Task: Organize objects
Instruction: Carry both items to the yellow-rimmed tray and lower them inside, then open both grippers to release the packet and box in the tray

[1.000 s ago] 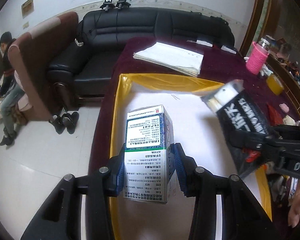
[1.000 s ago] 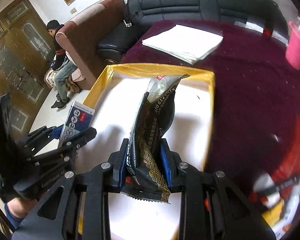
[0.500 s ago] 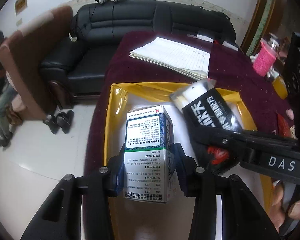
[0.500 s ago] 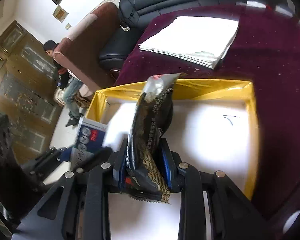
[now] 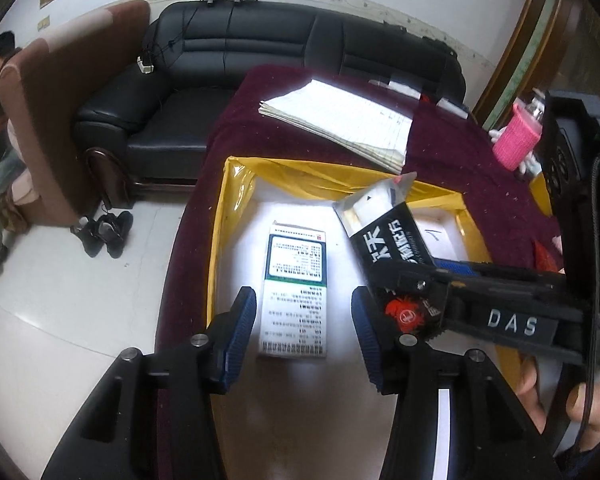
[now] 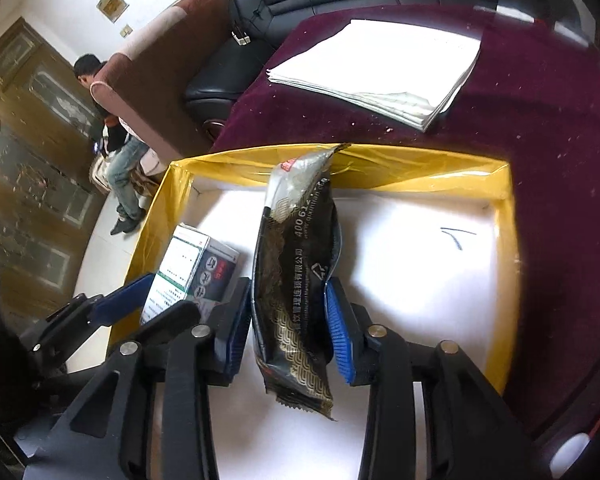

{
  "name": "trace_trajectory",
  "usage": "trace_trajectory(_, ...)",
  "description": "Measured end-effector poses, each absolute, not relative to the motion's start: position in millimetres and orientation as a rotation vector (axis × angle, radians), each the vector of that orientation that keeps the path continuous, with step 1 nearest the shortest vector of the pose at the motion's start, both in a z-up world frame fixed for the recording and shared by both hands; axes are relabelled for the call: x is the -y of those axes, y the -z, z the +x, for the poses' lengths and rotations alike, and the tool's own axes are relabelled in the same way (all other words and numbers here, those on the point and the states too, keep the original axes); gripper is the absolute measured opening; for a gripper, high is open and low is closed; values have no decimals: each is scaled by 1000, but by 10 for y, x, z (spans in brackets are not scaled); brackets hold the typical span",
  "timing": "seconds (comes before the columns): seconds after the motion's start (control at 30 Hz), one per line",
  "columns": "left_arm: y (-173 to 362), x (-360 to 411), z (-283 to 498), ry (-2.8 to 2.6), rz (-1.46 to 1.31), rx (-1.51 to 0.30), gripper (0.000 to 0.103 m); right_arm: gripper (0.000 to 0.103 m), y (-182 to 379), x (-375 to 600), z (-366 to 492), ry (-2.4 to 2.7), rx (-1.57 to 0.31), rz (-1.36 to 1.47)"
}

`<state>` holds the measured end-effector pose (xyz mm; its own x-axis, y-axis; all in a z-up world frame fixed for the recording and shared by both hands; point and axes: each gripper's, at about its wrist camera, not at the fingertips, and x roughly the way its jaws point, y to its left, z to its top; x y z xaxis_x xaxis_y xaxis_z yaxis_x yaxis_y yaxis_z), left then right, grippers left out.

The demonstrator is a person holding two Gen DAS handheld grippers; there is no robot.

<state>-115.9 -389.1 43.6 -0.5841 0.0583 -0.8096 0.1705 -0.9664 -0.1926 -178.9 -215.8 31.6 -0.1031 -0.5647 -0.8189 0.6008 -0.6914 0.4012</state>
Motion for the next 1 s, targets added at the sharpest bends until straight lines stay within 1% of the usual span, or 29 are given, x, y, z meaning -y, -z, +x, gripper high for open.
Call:
trace_trajectory(0.03,-442,3890,-1128,2717,1400,-395,45,37,-348,2133,-1773,1890,-49,1369)
trace_trajectory(0.07,-446,3891,-1108,2719,1396,-400,45,42,-357,2119,-1762,1896,-56,1368)
trace_trajectory(0.1,-443,3893,-1067,2721,1387,-416,45,43,-369,2101,-1755,1898,-58,1371)
trace_trajectory(0.27,-420,3834,-934,2735,1394,-460,45,43,-301,2042,-1753,1851,1,1411)
trace_trajectory(0.4,-386,3736,-855,2733,1414,-454,45,43,-211,1968,-1663,1788,53,1450)
trace_trajectory(0.8,-324,3248,-437,2752,1501,-179,48,43,-282,1623,-1108,1761,-39,1407)
trace_trajectory(1.0,-240,3019,-121,2749,1590,-94,48,43,-216,1383,-751,1734,-72,1414)
